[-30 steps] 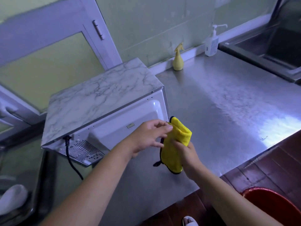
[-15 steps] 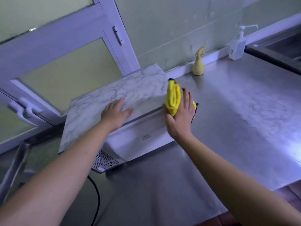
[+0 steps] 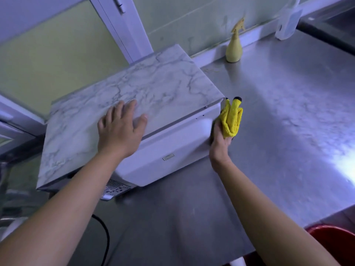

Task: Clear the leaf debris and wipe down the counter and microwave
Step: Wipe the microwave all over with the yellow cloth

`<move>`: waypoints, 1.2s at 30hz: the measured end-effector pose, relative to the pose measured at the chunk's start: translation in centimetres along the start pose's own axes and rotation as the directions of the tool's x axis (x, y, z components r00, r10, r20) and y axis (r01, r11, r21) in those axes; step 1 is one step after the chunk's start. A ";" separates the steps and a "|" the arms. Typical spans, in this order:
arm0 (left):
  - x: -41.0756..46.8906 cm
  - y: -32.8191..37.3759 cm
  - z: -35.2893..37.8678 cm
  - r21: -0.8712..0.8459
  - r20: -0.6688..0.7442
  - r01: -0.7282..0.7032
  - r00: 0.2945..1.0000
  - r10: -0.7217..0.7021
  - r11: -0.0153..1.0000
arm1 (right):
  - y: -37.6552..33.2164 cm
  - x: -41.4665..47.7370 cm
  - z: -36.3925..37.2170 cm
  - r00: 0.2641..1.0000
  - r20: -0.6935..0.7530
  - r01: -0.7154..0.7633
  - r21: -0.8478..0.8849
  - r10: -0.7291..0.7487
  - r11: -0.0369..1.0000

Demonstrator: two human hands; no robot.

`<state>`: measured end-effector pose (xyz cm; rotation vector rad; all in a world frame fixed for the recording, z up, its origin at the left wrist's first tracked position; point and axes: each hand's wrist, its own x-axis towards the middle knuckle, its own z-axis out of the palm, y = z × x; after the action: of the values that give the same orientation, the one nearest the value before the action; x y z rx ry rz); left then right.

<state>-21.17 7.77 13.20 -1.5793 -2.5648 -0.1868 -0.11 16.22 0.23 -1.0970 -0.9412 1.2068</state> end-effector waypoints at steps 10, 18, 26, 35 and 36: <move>0.0 0.1 -0.4 -0.039 0.001 0.019 1.000 -0.019 0.999 | 0.3 1.7 -3.4 0.851 0.047 -0.523 0.150 0.523 0.839; -0.1 0.4 -0.9 -0.049 0.008 0.028 1.000 -0.028 0.998 | -8.1 -4.7 -0.3 0.947 0.123 0.302 -0.034 -0.296 0.953; -0.4 0.9 -1.1 -0.072 -0.018 0.040 0.999 -0.041 0.997 | -2.2 -5.4 2.5 0.906 0.064 0.417 -0.313 -0.419 0.853; -0.4 1.0 -1.0 -0.078 -0.047 0.039 0.998 -0.043 0.996 | 6.2 -1.9 -1.6 0.799 0.057 -0.593 0.241 0.598 0.769; -0.3 1.0 -1.1 -0.087 -0.044 0.039 0.998 -0.043 0.995 | 6.0 -1.8 -1.5 0.788 0.064 -0.602 0.295 0.613 0.742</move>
<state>-20.11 7.74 14.23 -1.5317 -2.5880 -0.3379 -0.26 14.31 -5.95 -1.2096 -0.3309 1.7911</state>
